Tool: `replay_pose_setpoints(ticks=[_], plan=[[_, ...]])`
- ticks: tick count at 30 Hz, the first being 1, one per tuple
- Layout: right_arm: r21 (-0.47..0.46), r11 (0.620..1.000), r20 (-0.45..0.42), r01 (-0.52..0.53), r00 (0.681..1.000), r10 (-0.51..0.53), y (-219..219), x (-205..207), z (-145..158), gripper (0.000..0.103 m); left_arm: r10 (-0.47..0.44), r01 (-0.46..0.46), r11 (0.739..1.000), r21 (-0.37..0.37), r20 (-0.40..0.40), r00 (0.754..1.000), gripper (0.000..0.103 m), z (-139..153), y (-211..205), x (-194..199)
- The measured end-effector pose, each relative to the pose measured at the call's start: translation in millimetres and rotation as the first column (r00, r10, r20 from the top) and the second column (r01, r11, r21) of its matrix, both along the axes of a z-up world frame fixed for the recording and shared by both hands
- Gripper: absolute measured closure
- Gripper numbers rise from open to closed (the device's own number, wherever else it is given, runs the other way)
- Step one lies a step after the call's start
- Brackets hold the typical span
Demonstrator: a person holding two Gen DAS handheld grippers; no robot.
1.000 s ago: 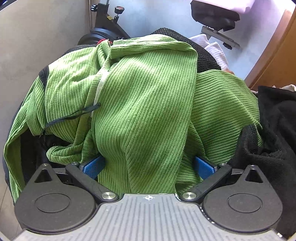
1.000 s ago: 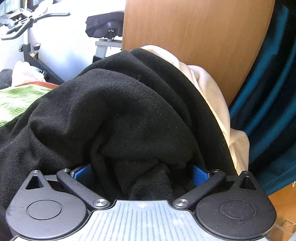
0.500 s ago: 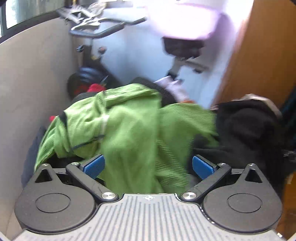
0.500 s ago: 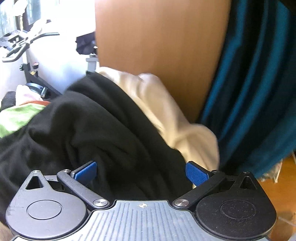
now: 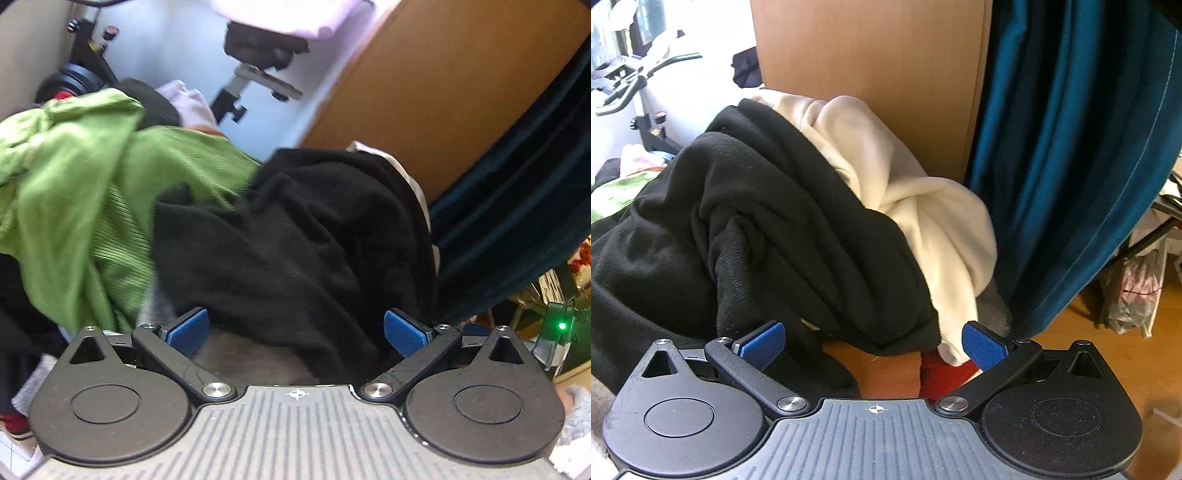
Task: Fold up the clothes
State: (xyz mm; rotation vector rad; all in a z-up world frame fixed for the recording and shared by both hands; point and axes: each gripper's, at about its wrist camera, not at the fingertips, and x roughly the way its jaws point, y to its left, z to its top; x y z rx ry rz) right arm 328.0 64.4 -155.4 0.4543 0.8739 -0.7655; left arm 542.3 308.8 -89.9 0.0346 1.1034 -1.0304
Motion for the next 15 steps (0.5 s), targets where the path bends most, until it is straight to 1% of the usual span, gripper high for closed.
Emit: replay_pose_setpoints(ticks=[2,3,4,5,6,10,15], plan=[[0.005,1.0,0.004,-0.008,1.0,0.008,3,0,0,0.001,0.002,-0.002,1.0,0.022,-0.023,1.0,0.001,-5,-9,-2],[0.01,1.0,0.006,-0.014,1.0,0.014,2,0,-1,0.001,0.007,-0.005,1.0,0.029,-0.04,0.999,0.004,-7,-13,-2],[0.014,1.0,0.009,-0.019,1.0,0.018,2,1,-2,0.001,0.009,-0.008,0.999,0.032,-0.058,0.998,0.012,-9,-16,-2],[0.018,1.0,0.012,-0.023,1.0,0.023,2,1,-2,0.001,0.015,-0.011,0.999,0.045,-0.074,0.997,0.017,-10,-19,-1],[0.02,0.999,0.016,-0.032,0.999,0.031,1,2,-3,0.001,0.023,-0.018,0.998,0.066,-0.084,0.996,0.019,-10,-22,-1],[0.022,0.999,0.03,-0.048,0.998,0.047,1,2,-3,0.001,0.046,-0.037,0.995,0.095,-0.096,0.994,0.017,-5,-14,-4],[0.06,0.997,0.027,-0.048,0.999,0.047,0,0,-11,0.001,0.053,-0.036,0.993,0.114,-0.141,0.989,0.016,-11,-5,-13]])
